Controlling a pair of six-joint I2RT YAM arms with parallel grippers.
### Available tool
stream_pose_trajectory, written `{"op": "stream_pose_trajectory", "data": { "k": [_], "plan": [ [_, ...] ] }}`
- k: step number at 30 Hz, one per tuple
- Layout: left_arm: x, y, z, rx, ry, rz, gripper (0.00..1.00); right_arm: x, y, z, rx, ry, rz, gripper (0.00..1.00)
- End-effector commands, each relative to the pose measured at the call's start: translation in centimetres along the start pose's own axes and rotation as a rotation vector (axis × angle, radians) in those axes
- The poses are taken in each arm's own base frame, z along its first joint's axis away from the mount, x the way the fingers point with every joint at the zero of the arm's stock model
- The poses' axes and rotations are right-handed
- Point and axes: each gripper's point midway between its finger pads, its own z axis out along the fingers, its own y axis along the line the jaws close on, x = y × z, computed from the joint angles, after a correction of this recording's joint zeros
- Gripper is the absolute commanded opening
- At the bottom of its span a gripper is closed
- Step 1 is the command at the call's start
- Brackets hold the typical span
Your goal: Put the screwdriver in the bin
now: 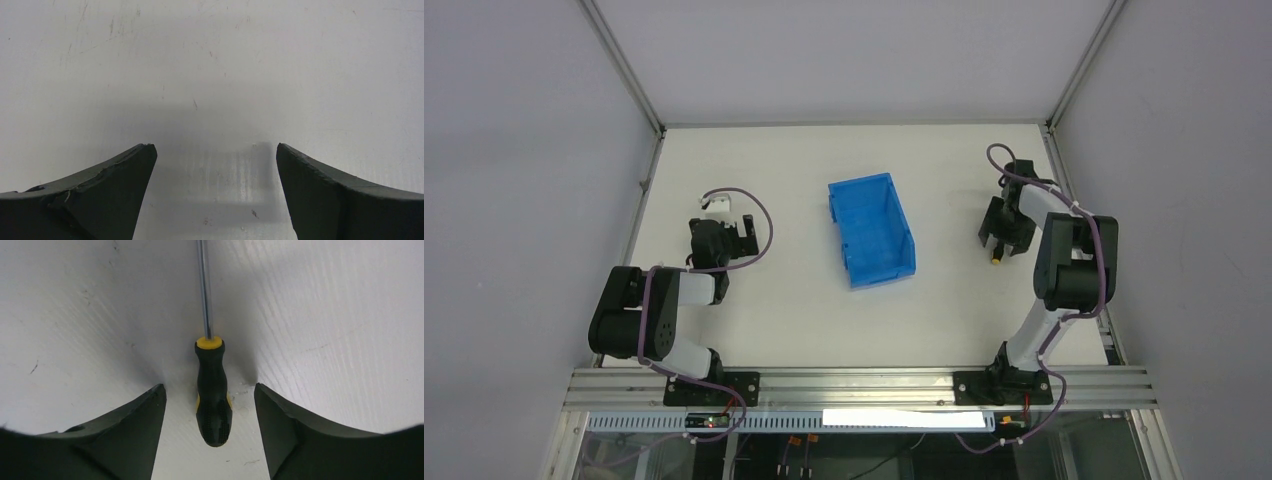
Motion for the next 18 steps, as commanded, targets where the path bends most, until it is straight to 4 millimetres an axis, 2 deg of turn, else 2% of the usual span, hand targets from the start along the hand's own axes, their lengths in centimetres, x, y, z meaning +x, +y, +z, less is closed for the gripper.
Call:
{"op": "stream_pose_trajectory", "data": {
  "k": [1, 4, 7, 11, 14, 18],
  "plan": [
    [-2.1, 0.0, 0.6, 0.011, -0.063, -0.026, 1.00, -1.0, 0.4, 0.1, 0.001, 0.011, -0.034, 0.64],
    [-2.1, 0.0, 0.6, 0.010, -0.064, -0.026, 1.00, -0.5, 0.6, 0.7, -0.009, 0.030, -0.040, 0.47],
    [-2.2, 0.0, 0.6, 0.010, -0.065, -0.026, 1.00, -0.1, 0.9, 0.8, -0.024, 0.045, -0.045, 0.26],
    [-2.2, 0.0, 0.6, 0.010, -0.066, -0.026, 1.00, -0.5, 0.9, -0.4, -0.027, 0.042, -0.057, 0.00],
    [-2.1, 0.0, 0.6, 0.010, -0.064, -0.026, 1.00, -2.0, 0.8, -3.1, -0.023, -0.008, -0.082, 0.00],
    [-2.1, 0.0, 0.6, 0.010, -0.064, -0.026, 1.00, -3.8, 1.2, -8.3, -0.020, -0.054, -0.155, 0.00]
  ]
}}
